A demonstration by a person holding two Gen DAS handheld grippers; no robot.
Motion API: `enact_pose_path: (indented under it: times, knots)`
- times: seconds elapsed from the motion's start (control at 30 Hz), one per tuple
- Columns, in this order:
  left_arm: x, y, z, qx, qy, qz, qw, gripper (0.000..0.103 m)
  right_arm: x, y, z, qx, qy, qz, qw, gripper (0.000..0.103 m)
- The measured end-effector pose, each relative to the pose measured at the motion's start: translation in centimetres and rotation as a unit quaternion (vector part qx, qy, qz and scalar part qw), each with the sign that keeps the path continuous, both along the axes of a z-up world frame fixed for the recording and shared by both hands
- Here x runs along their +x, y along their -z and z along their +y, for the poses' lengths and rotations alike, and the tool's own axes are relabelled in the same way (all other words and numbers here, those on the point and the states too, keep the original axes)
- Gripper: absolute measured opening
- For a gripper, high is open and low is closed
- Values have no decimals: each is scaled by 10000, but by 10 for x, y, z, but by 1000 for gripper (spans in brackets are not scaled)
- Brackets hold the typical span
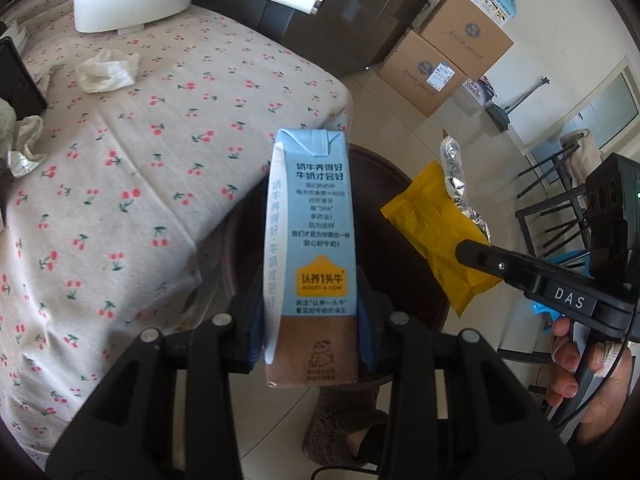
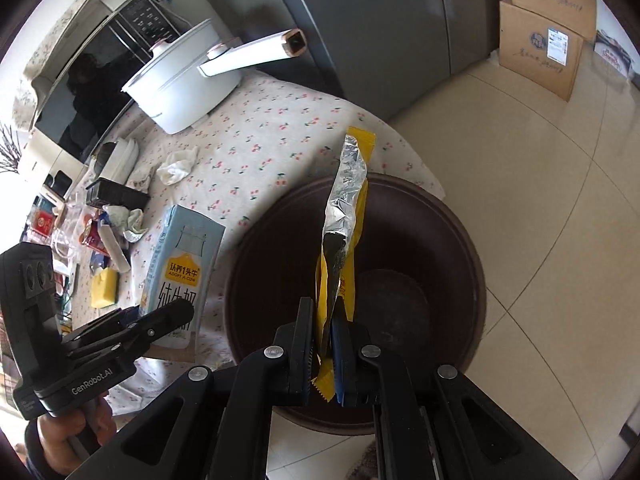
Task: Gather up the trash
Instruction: 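Carry carton and snack bag over the brown bin and open both tools, then move the right tool back over the table toward the yellow sponge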
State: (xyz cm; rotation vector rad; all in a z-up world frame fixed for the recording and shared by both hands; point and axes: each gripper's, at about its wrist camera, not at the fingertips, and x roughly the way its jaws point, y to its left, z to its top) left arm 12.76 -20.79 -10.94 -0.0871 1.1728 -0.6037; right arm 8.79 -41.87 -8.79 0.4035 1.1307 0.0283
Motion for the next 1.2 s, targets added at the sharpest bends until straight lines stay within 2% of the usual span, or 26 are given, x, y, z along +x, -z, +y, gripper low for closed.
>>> enact_pose_path:
  times: [0.17,0.23,0.27,0.3,0.33,0.5,0.8,0.87,0.9,0.93,1.2]
  knots:
    - [1,10,-12,135,64,-44,9999,40,-6,7,-17,-5,108,89,9999,9]
    - [2,10,-15,314,8,-135,9994,54,-7,8,-20,-5,120,112,9999,9]
    - [2,9,-14,422,-32,-165,9990,76,-7,9,-22,-5,126,121,9998,9]
    - [2,9,-13,535,-96,-201,9983,92,-8,9,-22,-6,127,128,9998,9]
    - [3,9,-12,628,-139,-239,9976,94,-8,10,-23,-7,129,134,9998,9]
    - [2,7,-3,910,-176,-357,9951,102,-7,11,-22,-13,109,160,9998,9]
    - [2,-1,26,1049,-353,-380,9931,102,2,13,-14,50,120,239,9996,12]
    - [4,-2,36,1087,-446,-375,9924,102,5,13,-11,12,118,277,9995,31]
    - [5,-3,43,1102,-498,-373,9920,102,6,11,-9,-77,152,256,9995,53]
    - [5,-5,49,1111,-547,-372,9916,102,6,8,-8,-147,185,200,9995,70]
    - [8,-18,102,1162,-956,-401,9878,102,20,3,9,-158,168,252,9994,80]
